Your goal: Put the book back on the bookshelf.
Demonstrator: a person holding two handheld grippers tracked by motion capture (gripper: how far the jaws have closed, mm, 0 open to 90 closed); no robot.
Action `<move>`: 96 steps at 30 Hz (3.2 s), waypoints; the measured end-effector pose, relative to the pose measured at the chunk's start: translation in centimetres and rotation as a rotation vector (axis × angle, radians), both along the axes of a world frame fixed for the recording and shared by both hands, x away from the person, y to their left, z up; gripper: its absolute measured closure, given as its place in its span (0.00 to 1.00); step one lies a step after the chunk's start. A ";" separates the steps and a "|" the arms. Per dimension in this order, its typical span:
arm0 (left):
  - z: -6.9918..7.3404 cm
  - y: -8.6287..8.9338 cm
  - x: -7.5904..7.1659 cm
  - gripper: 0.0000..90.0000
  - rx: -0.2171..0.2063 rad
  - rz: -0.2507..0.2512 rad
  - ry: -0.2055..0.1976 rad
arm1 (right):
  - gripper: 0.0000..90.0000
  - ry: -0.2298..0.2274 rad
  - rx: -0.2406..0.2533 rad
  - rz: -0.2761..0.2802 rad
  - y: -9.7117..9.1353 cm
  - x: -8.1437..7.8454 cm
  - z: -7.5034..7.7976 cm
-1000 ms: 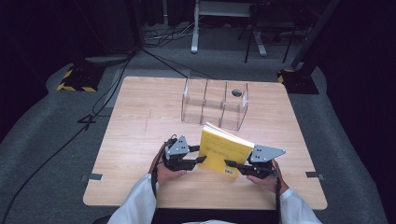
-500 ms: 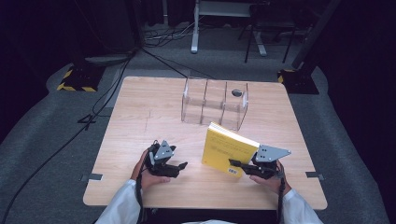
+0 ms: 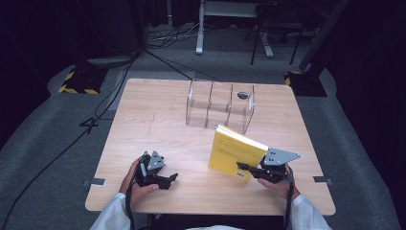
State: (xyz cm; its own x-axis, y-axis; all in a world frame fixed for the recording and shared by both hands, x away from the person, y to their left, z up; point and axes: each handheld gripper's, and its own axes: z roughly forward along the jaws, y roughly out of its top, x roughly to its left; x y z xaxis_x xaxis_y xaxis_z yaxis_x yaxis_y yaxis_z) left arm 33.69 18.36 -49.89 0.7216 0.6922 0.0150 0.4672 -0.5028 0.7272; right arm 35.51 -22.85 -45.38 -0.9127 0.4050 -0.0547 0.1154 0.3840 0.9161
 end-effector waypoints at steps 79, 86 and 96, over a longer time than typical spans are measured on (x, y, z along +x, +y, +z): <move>-0.6 0.4 0.1 0.16 0.018 0.040 0.058 | 0.85 -0.048 0.062 -0.425 -3.8 5.0 2.0; -0.6 0.4 0.1 0.16 0.018 0.040 0.059 | 0.85 -0.047 0.064 -0.471 -3.2 5.9 2.3; -0.6 0.4 0.1 0.16 0.016 0.041 0.059 | 0.85 -0.049 0.061 -0.517 -2.3 7.1 2.5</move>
State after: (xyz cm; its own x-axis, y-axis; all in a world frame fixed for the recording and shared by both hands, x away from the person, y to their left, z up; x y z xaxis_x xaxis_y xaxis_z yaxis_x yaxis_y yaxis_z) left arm 33.79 18.75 -50.46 0.6926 0.7211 -0.0158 0.5298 -0.4938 0.6896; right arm 42.61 -25.17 -42.84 -0.5897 0.8058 -0.0545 0.2320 0.2337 0.9442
